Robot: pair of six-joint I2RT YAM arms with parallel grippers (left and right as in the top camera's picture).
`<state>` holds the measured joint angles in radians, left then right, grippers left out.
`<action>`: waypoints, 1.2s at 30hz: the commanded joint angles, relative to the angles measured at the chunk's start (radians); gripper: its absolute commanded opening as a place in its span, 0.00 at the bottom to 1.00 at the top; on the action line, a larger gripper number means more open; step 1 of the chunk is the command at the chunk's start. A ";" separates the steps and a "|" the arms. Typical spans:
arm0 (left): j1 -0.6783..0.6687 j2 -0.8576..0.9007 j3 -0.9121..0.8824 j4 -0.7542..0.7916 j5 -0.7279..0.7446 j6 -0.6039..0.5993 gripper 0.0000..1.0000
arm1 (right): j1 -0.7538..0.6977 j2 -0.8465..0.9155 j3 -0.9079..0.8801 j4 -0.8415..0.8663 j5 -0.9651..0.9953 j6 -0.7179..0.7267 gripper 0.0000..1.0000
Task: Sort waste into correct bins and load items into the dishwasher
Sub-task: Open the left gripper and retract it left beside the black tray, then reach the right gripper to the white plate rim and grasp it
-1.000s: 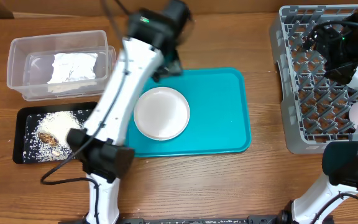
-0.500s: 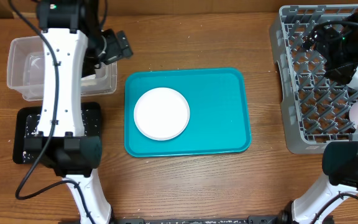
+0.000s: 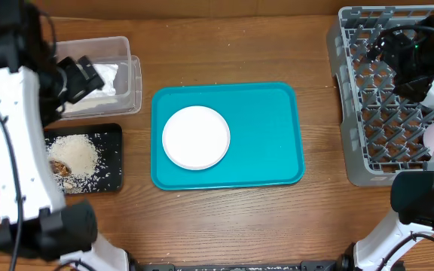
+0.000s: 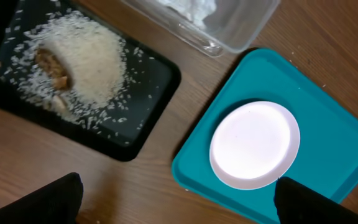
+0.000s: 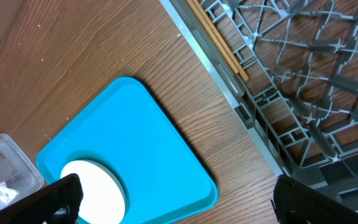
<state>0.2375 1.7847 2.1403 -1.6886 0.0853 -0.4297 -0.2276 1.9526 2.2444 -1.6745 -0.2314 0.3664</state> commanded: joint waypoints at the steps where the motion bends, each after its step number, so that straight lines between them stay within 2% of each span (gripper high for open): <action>1: 0.059 -0.084 -0.055 -0.001 -0.018 0.006 1.00 | -0.003 -0.019 0.018 0.005 0.003 0.005 1.00; 11: 0.294 -0.106 -0.144 -0.001 -0.003 -0.071 1.00 | -0.003 -0.019 0.018 0.005 0.003 0.005 1.00; 15: 0.348 -0.106 -0.194 -0.001 0.017 -0.072 1.00 | -0.003 -0.019 0.018 0.005 0.003 0.005 1.00; 36: 0.356 -0.105 -0.241 -0.001 0.016 -0.072 1.00 | -0.003 -0.019 0.018 0.005 0.003 0.005 1.00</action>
<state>0.5926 1.6821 1.9060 -1.6875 0.0937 -0.4915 -0.2276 1.9526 2.2444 -1.6745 -0.2314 0.3664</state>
